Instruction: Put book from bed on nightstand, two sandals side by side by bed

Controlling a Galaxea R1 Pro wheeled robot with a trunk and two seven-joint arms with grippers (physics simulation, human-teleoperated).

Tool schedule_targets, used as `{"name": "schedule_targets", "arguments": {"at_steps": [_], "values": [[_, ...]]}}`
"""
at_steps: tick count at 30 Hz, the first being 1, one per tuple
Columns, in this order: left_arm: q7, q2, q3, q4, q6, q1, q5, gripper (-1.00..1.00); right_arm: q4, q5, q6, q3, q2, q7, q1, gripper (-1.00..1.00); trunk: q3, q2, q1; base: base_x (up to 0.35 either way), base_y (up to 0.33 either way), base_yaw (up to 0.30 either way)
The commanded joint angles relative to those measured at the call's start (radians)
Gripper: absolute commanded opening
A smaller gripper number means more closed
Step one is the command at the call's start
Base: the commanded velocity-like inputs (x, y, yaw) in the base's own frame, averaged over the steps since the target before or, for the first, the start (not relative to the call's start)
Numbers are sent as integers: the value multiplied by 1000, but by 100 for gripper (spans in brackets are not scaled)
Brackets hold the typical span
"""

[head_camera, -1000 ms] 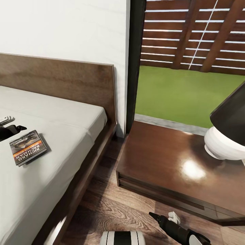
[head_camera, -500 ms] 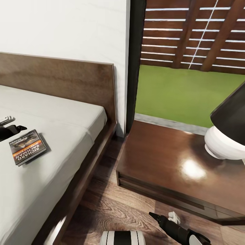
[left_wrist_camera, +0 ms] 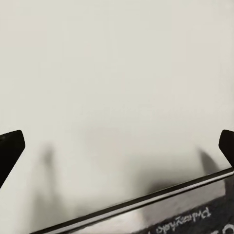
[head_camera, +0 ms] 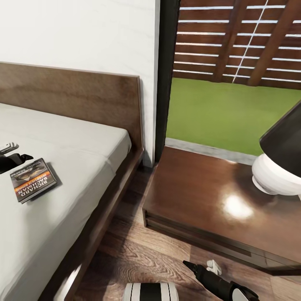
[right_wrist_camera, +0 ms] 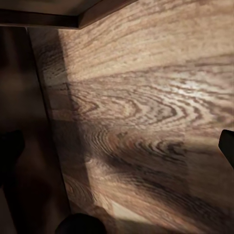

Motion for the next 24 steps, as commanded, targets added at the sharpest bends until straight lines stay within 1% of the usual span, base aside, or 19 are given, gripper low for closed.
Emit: {"name": "schedule_targets", "arguments": {"at_steps": [1,12,24], "values": [[-6,0,4,0,6,-1,-5,100,0,-10,4,4,-1,0,-1,100,-1,0,0,0,0,0],[-7,0,3,-1,7,-1,-5,100,0,-9,4,3,-2,0,-1,100,-8,0,0,0,0,0],[-11,0,3,-1,7,-1,-5,100,0,-10,4,3,-1,0,-1,100,-10,0,0,0,0,0]]}}
